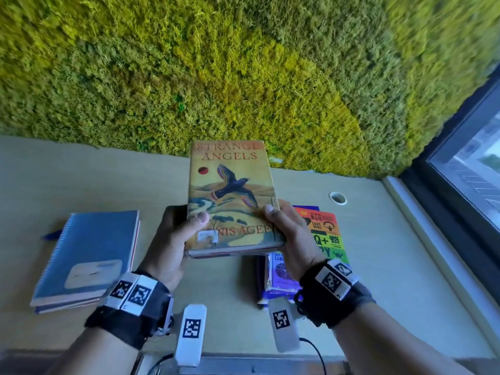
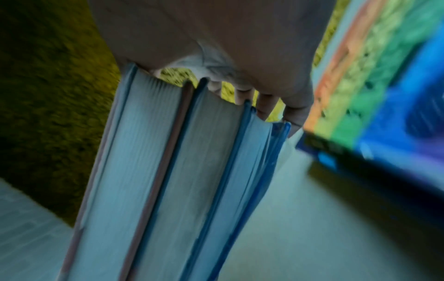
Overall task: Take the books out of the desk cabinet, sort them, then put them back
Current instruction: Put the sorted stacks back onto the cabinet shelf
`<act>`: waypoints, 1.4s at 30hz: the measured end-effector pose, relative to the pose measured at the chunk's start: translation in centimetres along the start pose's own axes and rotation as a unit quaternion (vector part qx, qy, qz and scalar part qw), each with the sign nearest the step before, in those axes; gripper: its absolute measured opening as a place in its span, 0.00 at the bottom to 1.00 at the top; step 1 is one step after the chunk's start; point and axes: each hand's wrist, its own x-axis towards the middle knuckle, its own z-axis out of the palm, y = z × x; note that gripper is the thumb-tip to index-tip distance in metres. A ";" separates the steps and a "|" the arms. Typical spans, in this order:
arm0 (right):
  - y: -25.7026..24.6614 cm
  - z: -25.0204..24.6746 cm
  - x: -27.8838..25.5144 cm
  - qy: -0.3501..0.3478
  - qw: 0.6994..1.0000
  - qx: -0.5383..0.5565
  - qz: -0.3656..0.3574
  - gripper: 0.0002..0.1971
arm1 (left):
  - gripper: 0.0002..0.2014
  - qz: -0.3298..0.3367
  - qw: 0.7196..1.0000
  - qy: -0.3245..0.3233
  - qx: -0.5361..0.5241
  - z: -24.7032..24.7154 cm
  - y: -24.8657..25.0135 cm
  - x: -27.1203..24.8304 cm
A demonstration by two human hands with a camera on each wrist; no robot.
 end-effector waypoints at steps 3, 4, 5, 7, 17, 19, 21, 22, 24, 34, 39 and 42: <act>-2.7 -4.6 -0.8 0.026 0.999 -0.008 -0.038 0.22 | 0.26 0.006 0.999 -0.048 -0.006 4.7 -1.0 0.2; -3.0 -6.2 -1.3 0.031 0.999 -0.014 -0.041 0.26 | 0.28 0.000 0.998 -0.064 -0.003 6.1 -1.8 0.2; -2.9 -7.7 -2.0 0.046 0.998 -0.020 -0.039 0.31 | 0.28 0.001 0.996 -0.085 0.000 7.7 -2.5 0.1; -2.3 -10.5 -3.4 0.078 0.996 -0.021 -0.023 0.37 | 0.24 -0.009 0.993 -0.117 0.005 10.2 -4.2 0.1; 0.8 -18.4 -5.3 0.100 0.981 -0.152 0.065 0.31 | 0.26 -0.042 0.989 -0.128 0.068 12.7 -9.9 -0.8; 1.3 -19.9 -5.1 0.121 0.982 -0.133 0.059 0.37 | 0.22 -0.032 0.990 -0.117 0.072 12.7 -9.8 -0.5; 2.2 -20.7 -5.0 0.138 0.982 -0.108 0.074 0.40 | 0.22 -0.033 0.987 -0.124 0.091 13.1 -9.5 -0.6; 2.8 -20.5 -4.9 0.142 0.981 -0.100 0.085 0.37 | 0.25 -0.026 0.987 -0.118 0.104 13.1 -9.8 -0.5; 4.3 -20.2 -4.8 0.133 0.980 -0.082 0.121 0.33 | 0.31 -0.018 0.988 -0.107 0.108 13.3 -10.1 -0.8; 7.1 -22.6 0.8 0.046 0.984 -0.122 0.119 0.38 | 0.48 -0.208 0.965 -0.128 -0.096 15.2 -10.5 -1.3; 7.4 -22.6 -0.2 0.030 0.996 -0.046 0.064 0.34 | 0.37 -0.155 0.987 -0.045 -0.006 16.1 -12.4 -3.6; 8.1 -23.0 -3.0 0.033 0.997 -0.002 0.071 0.39 | 0.14 -0.156 0.987 -0.018 -0.038 17.0 -12.5 -6.2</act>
